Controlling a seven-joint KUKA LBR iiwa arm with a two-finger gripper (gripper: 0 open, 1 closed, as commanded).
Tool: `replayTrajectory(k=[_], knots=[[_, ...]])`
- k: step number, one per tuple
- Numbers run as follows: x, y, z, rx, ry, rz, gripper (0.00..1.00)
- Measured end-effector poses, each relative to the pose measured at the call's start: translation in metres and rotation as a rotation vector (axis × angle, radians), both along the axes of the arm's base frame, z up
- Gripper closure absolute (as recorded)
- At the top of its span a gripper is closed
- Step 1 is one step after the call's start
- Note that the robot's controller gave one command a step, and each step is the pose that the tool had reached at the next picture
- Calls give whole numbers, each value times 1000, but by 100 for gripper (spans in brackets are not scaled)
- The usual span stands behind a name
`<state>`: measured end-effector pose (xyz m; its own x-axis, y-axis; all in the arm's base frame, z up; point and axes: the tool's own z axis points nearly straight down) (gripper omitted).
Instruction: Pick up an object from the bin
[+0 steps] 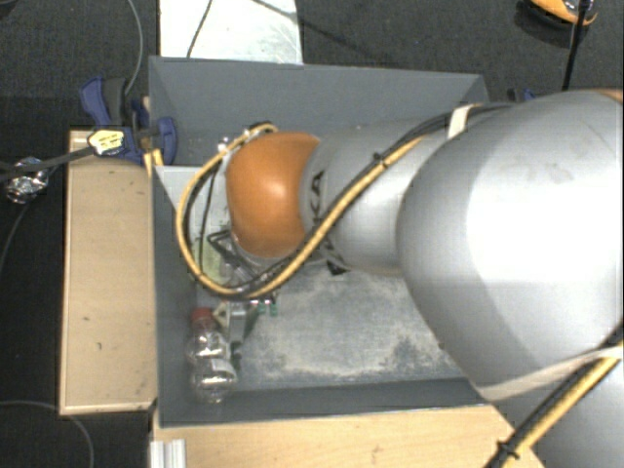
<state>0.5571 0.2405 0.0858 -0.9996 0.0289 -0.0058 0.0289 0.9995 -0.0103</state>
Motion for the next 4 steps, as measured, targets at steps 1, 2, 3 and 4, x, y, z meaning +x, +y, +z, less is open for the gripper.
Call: replayTrajectory(k=[1, 2, 3, 4], knots=[[5, 0, -5, 1, -3, -5, 0], [12, -2, -3, 2, -3, 16, 0], [17, -2, -8, 4, -6, 26, 0], [23, -4, -11, 7, -2, 15, 0]])
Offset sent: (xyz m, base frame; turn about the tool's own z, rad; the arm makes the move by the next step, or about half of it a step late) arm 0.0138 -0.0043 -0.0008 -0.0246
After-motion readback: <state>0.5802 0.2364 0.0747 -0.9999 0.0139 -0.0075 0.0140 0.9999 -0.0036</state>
